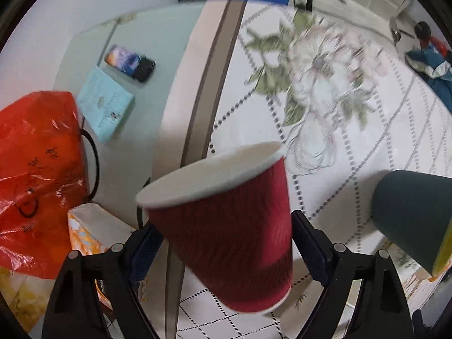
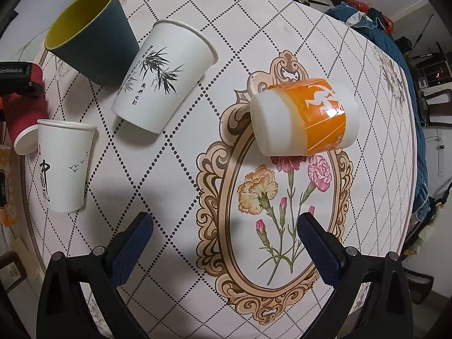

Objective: Flip cup upside down
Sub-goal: 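Lift the red cup with the left gripper and carry it toward the flower oval, then bring the right gripper to the red cup and grasp it while the left gripper releases it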

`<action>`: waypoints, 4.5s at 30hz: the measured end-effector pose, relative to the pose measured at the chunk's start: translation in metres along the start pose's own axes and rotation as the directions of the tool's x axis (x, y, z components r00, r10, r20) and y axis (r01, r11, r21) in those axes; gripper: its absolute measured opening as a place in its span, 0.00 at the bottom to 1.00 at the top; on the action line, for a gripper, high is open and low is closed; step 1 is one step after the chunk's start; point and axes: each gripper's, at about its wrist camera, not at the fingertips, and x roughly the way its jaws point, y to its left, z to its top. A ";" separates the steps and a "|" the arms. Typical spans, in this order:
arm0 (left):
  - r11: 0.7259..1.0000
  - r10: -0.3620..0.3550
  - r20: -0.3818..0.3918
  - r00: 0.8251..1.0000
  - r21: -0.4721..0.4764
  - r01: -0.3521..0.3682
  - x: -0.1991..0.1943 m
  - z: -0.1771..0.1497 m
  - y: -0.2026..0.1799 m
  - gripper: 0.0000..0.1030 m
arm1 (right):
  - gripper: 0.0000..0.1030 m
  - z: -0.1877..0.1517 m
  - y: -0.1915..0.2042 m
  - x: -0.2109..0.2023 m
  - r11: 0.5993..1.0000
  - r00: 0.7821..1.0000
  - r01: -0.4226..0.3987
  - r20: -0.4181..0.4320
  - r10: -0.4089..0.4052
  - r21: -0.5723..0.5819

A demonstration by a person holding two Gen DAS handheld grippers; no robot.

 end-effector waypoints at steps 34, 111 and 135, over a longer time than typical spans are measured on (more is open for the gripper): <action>0.981 -0.093 0.153 0.984 0.181 0.064 -0.108 -0.164 -0.023 0.80 | 1.00 -0.084 -0.057 -0.017 0.994 0.994 -0.104 0.038 0.104 0.017; 0.937 -0.114 0.063 0.991 0.340 0.086 -0.066 -0.300 -0.155 0.83 | 1.00 -0.189 -0.205 0.045 0.984 0.996 -0.088 -0.009 0.090 0.154; 0.991 -0.127 0.060 0.990 0.043 0.125 -0.042 -0.331 0.014 0.83 | 0.96 -0.167 -0.053 -0.002 0.935 0.934 -0.355 0.049 0.353 0.029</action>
